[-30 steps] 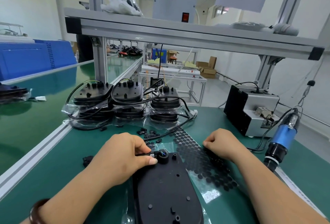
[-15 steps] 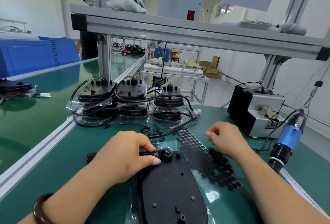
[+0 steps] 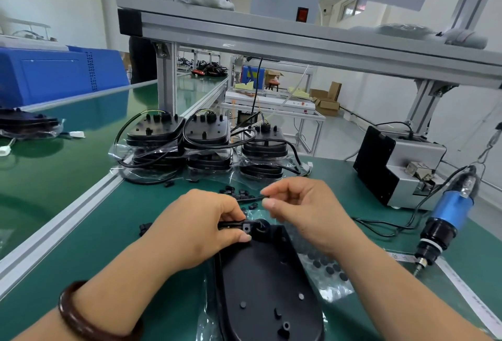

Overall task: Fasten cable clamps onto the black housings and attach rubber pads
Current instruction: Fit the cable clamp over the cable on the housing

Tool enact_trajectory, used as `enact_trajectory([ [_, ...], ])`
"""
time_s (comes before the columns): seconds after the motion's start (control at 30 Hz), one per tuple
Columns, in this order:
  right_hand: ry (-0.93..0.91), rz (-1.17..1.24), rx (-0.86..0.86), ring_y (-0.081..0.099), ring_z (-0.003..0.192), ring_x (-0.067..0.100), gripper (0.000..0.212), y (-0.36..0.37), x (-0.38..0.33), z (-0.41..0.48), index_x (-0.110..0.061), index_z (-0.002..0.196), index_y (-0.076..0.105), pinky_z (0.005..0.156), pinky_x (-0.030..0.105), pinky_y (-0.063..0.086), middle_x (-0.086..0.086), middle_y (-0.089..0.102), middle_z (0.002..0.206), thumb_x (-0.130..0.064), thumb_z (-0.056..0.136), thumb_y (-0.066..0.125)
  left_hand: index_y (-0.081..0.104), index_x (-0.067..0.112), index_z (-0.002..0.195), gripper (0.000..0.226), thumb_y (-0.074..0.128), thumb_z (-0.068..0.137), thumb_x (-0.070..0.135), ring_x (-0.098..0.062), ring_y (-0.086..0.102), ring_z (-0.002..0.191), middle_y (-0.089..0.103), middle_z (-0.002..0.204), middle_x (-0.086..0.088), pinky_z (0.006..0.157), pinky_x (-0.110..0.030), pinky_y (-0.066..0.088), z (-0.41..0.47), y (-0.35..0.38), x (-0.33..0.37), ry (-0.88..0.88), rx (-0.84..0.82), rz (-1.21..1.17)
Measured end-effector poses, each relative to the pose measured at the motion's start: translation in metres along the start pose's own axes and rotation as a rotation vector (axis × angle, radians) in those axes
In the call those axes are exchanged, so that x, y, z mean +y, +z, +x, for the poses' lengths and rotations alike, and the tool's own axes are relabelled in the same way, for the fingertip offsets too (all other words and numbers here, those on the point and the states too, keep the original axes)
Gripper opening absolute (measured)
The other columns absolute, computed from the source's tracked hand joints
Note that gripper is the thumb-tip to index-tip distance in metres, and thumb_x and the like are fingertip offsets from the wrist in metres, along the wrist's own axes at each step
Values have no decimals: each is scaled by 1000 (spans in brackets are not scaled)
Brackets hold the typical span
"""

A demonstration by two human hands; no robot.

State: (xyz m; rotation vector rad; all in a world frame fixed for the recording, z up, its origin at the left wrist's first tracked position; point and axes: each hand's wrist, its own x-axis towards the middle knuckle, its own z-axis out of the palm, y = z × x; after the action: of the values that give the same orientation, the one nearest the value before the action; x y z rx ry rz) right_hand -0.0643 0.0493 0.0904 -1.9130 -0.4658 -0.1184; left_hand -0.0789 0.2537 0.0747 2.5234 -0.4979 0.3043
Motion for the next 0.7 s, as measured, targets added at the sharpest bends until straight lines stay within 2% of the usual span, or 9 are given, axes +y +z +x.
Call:
enact_trajectory([
  [0.1, -140, -220, -60, 58, 63, -4, 19, 15, -1, -3, -23, 77, 73, 65, 11, 45, -16, 65, 65, -5, 83, 73, 70, 36, 93, 27, 74, 72, 52, 1, 61, 80, 67, 83, 18, 76, -29, 52, 1, -3, -1, 68, 21, 39],
  [0.23, -349, -484, -79, 57, 75, -1, 16, 15, -2, -4, -19, 91, 77, 72, 9, 41, -14, 63, 77, -7, 84, 70, 72, 35, 91, 23, 73, 74, 51, 0, 58, 74, 65, 77, 17, 71, -27, 51, 0, -5, -1, 119, 49, 64],
  [0.33, -417, -477, -58, 59, 75, -1, 15, 15, -1, -5, -19, 91, 75, 71, 8, 42, -17, 63, 77, -8, 84, 69, 73, 36, 91, 22, 73, 74, 50, 1, 58, 73, 65, 77, 17, 71, -25, 50, 1, -5, -1, 135, 61, 42],
  [0.47, -344, -409, -22, 60, 71, -2, 12, 17, 3, -5, -22, 86, 72, 67, 9, 42, -21, 62, 70, -11, 83, 72, 73, 38, 93, 23, 72, 74, 51, 3, 55, 72, 64, 76, 19, 70, -20, 48, 2, -5, -2, 147, 65, 49],
  [0.7, -368, -412, -35, 59, 75, -2, 8, 17, 5, -4, -18, 84, 75, 69, 9, 41, -15, 65, 76, -10, 83, 73, 73, 38, 93, 21, 72, 75, 50, 5, 54, 72, 58, 71, 23, 70, -18, 47, 1, -5, -3, 177, 73, 45],
])
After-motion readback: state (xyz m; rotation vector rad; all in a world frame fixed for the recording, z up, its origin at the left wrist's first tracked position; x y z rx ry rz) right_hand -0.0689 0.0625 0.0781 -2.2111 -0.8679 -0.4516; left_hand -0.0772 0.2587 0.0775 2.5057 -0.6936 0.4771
